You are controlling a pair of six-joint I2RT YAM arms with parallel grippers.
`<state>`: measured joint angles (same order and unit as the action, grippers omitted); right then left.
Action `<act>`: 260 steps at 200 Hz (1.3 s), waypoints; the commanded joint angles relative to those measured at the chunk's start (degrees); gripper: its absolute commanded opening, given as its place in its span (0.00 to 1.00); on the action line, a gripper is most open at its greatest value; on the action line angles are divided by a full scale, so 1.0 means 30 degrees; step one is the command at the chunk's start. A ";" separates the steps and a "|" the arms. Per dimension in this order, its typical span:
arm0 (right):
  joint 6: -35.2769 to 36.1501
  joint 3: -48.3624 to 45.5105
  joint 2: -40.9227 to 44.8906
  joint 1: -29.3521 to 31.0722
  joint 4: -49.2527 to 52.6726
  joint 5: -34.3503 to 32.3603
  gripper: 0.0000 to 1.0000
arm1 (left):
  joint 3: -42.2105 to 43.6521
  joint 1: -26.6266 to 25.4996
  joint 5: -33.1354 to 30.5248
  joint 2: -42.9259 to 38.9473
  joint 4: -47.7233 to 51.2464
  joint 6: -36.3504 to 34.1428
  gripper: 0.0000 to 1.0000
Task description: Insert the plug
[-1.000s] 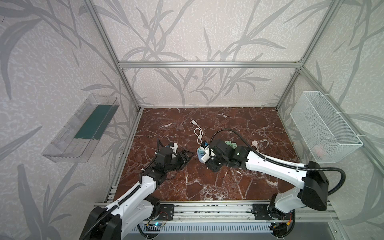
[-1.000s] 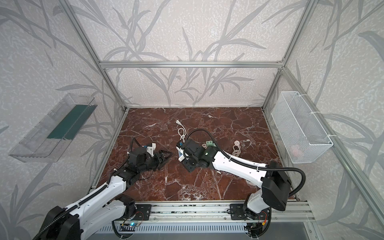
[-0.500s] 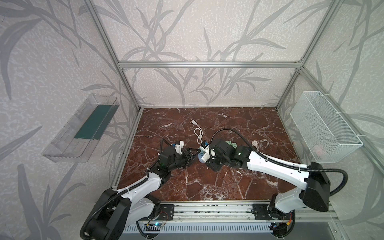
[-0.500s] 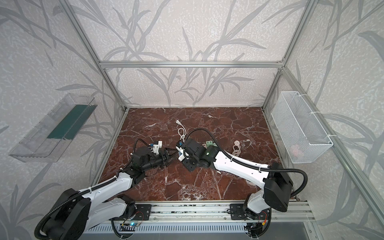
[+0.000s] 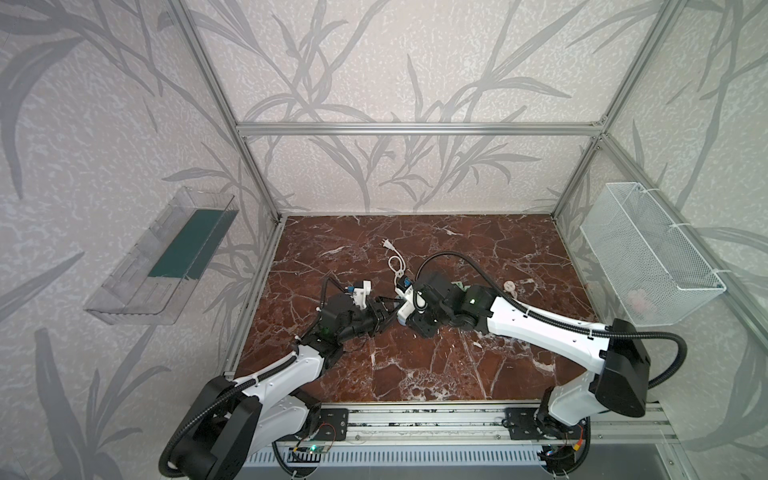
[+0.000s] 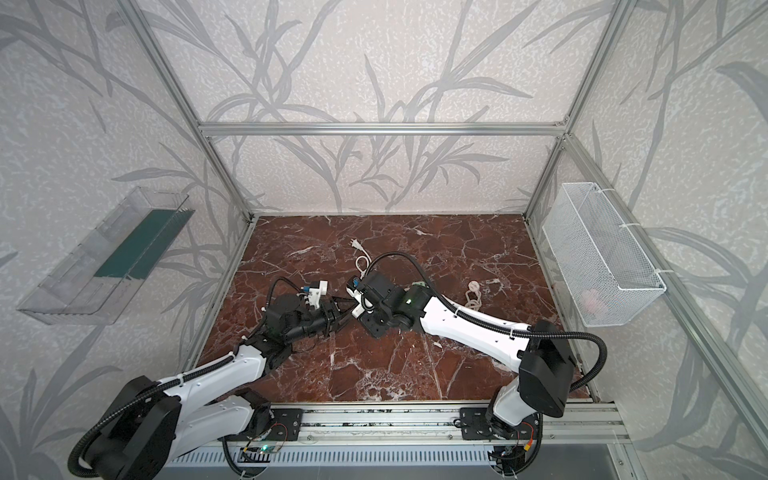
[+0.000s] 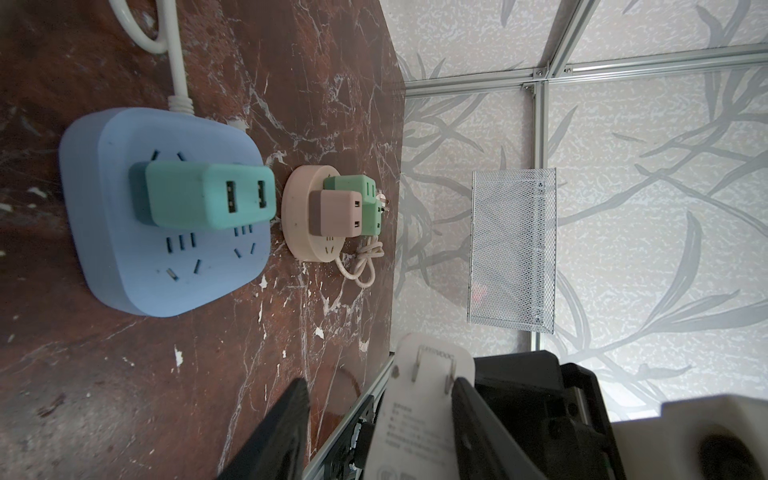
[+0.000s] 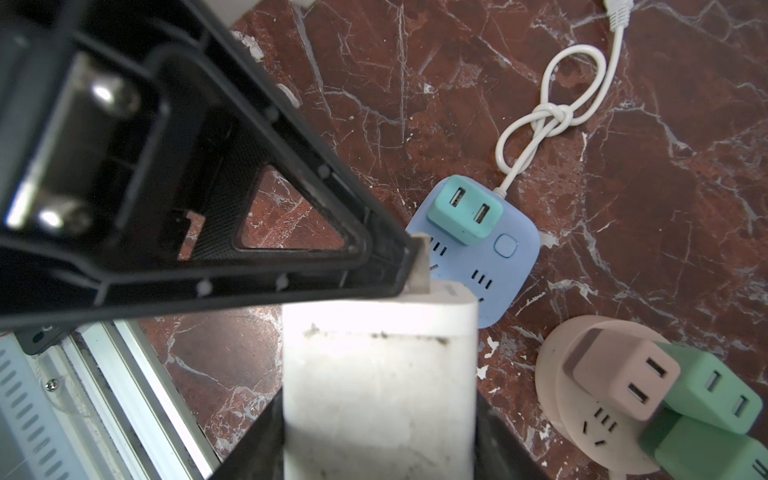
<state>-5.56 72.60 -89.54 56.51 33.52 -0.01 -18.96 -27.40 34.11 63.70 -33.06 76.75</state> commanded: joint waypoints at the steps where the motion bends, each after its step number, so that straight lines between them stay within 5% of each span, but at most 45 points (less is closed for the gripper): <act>1: 0.0279 0.1215 -0.0513 -0.0084 -0.0448 0.0807 0.00 | 0.0079 -0.0251 0.0651 -0.0383 -0.0407 0.0081 0.52; 58: -0.0166 0.2138 -0.1290 -0.0204 0.0592 0.1132 0.00 | 0.0168 -0.0271 -0.0598 -0.2197 0.2148 -0.0669 0.61; 132: -0.0690 0.2283 -0.1121 -0.0496 -0.0134 0.2780 0.00 | 0.0318 -0.0271 -0.0510 -0.2697 0.2091 -0.0849 0.47; 178: -0.1220 0.2461 -0.1033 -0.0834 -0.0157 0.4036 0.00 | 0.0300 -0.0270 -0.0149 -0.2027 0.1267 -0.0711 0.31; 196: -0.1430 0.2496 -0.1085 -0.1067 -0.0292 0.4380 0.00 | 0.0183 -0.0264 -0.0039 -0.1675 0.0987 -0.0739 0.11; 203: -0.1557 0.2516 -0.1092 -0.1180 -0.0346 0.4546 0.06 | 0.0141 -0.0260 -0.0031 -0.1530 0.0892 -0.0771 0.00; 260: -0.2232 0.2603 -0.0996 -0.1958 -0.0550 0.6117 0.52 | 0.0112 -0.0250 -0.0110 -0.0542 -0.0990 -0.0469 0.00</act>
<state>-10.94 77.93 -93.93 51.57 34.61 13.52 -18.50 -28.05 33.28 61.01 -33.89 75.29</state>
